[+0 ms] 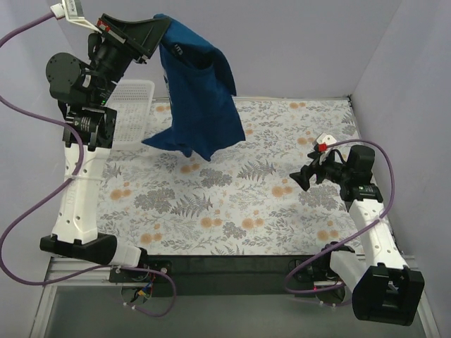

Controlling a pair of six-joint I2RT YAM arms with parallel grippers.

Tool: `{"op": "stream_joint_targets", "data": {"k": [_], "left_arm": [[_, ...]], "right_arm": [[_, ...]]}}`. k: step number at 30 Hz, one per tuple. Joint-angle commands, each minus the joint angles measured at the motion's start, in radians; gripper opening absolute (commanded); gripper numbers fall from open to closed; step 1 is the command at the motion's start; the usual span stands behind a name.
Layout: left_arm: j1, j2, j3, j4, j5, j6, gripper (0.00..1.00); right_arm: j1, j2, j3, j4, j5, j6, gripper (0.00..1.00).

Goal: Fold and stack the t-shirts
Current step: Move the tshirt to the center of the board

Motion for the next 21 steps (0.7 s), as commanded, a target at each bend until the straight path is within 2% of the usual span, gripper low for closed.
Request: {"op": "stream_joint_targets", "data": {"k": [1,7,11,14,16,21], "left_arm": [[-0.044,-0.065,-0.044,0.066,0.061,-0.074,0.0],[-0.151,-0.08,-0.148,0.072,0.137,-0.131,0.0],[-0.245,-0.082,-0.263,0.06,0.15,-0.109,0.0],[-0.297,-0.094,-0.381,0.061,0.122,-0.085,0.0],[-0.32,-0.103,-0.454,0.07,0.105,-0.071,0.0],[-0.385,-0.114,-0.565,0.119,0.053,-0.069,0.0]], "right_arm": [[-0.012,-0.06,-0.01,0.014,-0.115,-0.033,0.98],[-0.025,-0.145,-0.003,0.002,-0.351,-0.078,0.98],[-0.025,-0.116,0.157,-0.133,-0.538,-0.085,0.98],[-0.019,-0.085,0.277,-0.134,-0.612,0.034,0.98],[0.026,-0.062,0.329,-0.13,-0.604,0.105,0.96],[0.212,-0.021,0.45,-0.13,-0.391,0.251,0.92]]}}
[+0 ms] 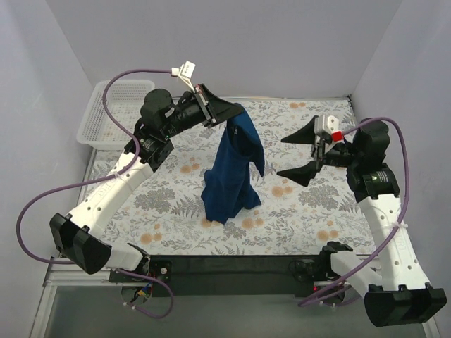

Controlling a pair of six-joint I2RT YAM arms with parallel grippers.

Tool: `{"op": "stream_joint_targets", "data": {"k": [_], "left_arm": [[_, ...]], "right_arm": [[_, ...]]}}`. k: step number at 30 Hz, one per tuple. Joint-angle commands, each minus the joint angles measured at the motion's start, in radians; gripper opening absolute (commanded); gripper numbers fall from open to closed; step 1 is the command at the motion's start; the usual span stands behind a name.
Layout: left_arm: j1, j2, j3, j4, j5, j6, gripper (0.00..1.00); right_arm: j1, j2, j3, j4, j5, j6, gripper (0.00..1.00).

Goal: Fold and stack the t-shirts
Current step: Move the tshirt to the center of the board

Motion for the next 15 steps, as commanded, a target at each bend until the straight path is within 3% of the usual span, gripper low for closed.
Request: {"op": "stream_joint_targets", "data": {"k": [1,8,13,14,15], "left_arm": [[-0.036,-0.041,-0.031,0.078,-0.049,0.015,0.0],[-0.077,-0.076,-0.129,0.098,-0.092,0.013,0.0],[-0.08,-0.109,-0.173,0.101,-0.104,0.015,0.0],[-0.082,-0.113,-0.178,0.099,-0.106,0.015,0.0],[-0.08,-0.121,-0.187,0.099,-0.106,0.016,0.0]], "right_arm": [[0.139,0.036,0.08,-0.018,0.107,0.137,0.91],[0.313,0.147,0.188,-0.107,0.441,0.124,0.8],[0.368,0.193,0.214,-0.126,0.534,0.114,0.7],[0.371,0.198,0.22,-0.13,0.547,0.112,0.67],[0.371,0.207,0.228,-0.135,0.558,0.109,0.54]]}}
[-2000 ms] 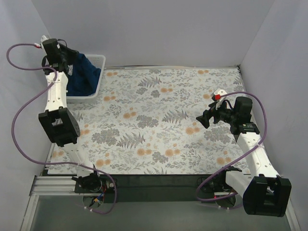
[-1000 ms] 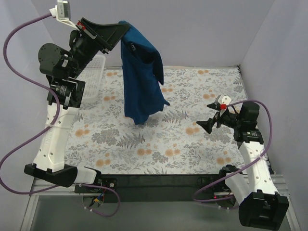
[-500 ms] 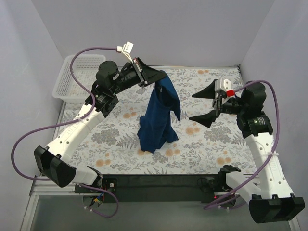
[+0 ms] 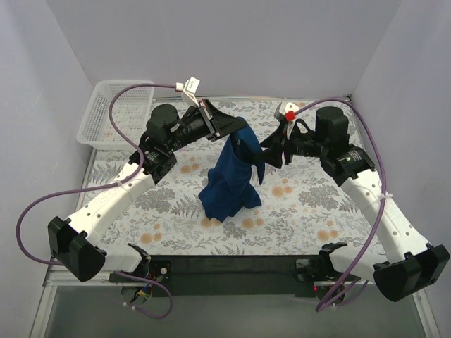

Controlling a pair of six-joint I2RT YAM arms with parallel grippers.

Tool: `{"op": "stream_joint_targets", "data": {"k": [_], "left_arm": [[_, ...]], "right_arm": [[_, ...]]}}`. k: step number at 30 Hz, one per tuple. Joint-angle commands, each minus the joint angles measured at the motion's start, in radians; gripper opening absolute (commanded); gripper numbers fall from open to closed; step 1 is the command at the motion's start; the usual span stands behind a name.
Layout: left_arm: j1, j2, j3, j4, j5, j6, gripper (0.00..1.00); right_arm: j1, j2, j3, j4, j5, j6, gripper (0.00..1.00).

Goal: Fold and stack the t-shirts
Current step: Move the tshirt to the center of the board, then flatten the tshirt out

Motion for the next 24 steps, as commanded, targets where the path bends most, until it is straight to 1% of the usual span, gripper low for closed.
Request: {"op": "stream_joint_targets", "data": {"k": [1,2,3,4,5,6,7,8,9,10,11,12,13,15,19,20,22,24], "left_arm": [[-0.003,-0.074,-0.019,0.04,-0.026,0.012,0.0],[-0.005,-0.078,-0.023,0.037,-0.028,0.017,0.0],[-0.003,-0.081,-0.025,0.034,-0.031,0.021,0.0],[-0.003,-0.089,-0.032,0.018,-0.032,0.028,0.0],[-0.002,-0.095,-0.036,0.009,-0.037,0.034,0.0],[-0.003,-0.1,-0.039,-0.003,-0.042,0.052,0.0],[-0.003,-0.106,-0.042,-0.03,-0.048,0.066,0.02],[-0.003,-0.121,-0.049,-0.044,-0.061,0.083,0.13],[-0.005,-0.129,-0.052,-0.06,-0.066,0.116,0.21],[-0.003,-0.138,-0.057,-0.08,-0.065,0.141,0.33],[-0.003,-0.156,-0.071,-0.084,-0.062,0.161,0.42],[-0.002,-0.166,-0.079,-0.086,-0.052,0.201,0.56],[-0.003,-0.175,-0.085,-0.084,-0.043,0.222,0.61],[-0.003,-0.204,-0.103,-0.104,-0.031,0.261,0.67],[-0.002,-0.253,-0.138,-0.182,-0.063,0.363,0.73],[-0.002,-0.261,-0.152,-0.195,-0.069,0.412,0.73],[-0.003,-0.281,-0.204,-0.212,-0.075,0.454,0.74],[-0.003,-0.288,-0.241,-0.212,-0.065,0.515,0.74]], "right_arm": [[0.013,0.007,0.077,-0.039,0.108,-0.004,0.42],[0.011,0.012,0.105,-0.054,0.125,-0.023,0.3],[0.011,0.015,0.129,-0.079,0.134,-0.045,0.05],[0.013,0.021,0.157,-0.102,0.151,-0.072,0.01],[0.013,0.024,0.241,-0.169,0.212,-0.107,0.01],[0.011,0.024,0.284,-0.2,0.252,-0.209,0.01],[0.011,0.014,0.321,-0.22,0.297,-0.252,0.01],[0.011,0.0,0.373,-0.231,0.381,-0.298,0.01],[0.01,-0.014,0.387,-0.229,0.415,-0.36,0.01],[-0.001,-0.032,0.407,-0.231,0.438,-0.378,0.01],[-0.01,-0.037,0.421,-0.237,0.457,-0.386,0.01],[-0.021,-0.039,0.433,-0.244,0.461,-0.401,0.01],[-0.029,-0.049,0.43,-0.246,0.469,-0.408,0.01],[-0.035,-0.065,0.412,-0.243,0.487,-0.415,0.01],[-0.052,-0.086,0.386,-0.24,0.5,-0.437,0.01],[-0.053,-0.091,0.384,-0.241,0.512,-0.451,0.01],[-0.055,-0.103,0.377,-0.241,0.518,-0.484,0.01],[-0.056,-0.115,0.375,-0.258,0.489,-0.547,0.01]]}}
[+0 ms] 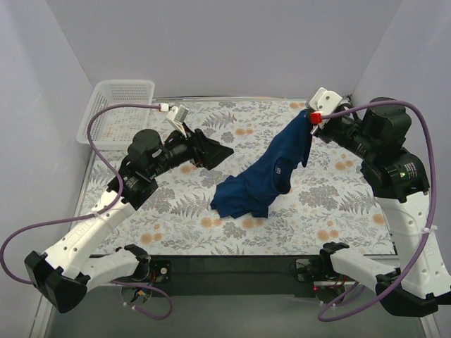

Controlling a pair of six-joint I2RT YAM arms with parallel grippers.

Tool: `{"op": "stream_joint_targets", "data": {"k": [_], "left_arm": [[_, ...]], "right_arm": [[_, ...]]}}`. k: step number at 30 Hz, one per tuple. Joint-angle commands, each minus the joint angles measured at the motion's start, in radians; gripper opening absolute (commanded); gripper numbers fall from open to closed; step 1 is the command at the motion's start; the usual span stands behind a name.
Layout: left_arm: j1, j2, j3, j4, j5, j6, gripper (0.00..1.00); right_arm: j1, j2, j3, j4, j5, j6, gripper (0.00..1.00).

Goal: Fold and stack the t-shirts
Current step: Flatten the tshirt out

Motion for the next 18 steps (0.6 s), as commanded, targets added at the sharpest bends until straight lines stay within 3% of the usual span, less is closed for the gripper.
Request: {"op": "stream_joint_targets", "data": {"k": [1,5,8,12,18], "left_arm": [[-0.003,-0.018,-0.085,-0.049,0.008,0.165,0.74],[-0.002,-0.018,-0.165,0.004,0.085,0.403,0.75],[-0.002,-0.013,-0.227,0.101,0.091,0.493,0.75],[-0.002,0.046,-0.274,0.186,0.143,0.649,0.77],[-0.003,0.29,-0.273,0.203,0.281,0.667,0.77]], "right_arm": [[-0.007,-0.022,0.003,-0.017,-0.015,-0.117,0.01],[-0.015,-0.013,0.058,-0.212,-0.299,-0.24,0.01],[-0.028,-0.022,0.051,-0.261,-0.434,-0.266,0.01],[-0.065,-0.053,-0.001,-0.262,-0.393,-0.263,0.01],[-0.116,-0.079,-0.024,-0.22,-0.296,-0.188,0.01]]}}
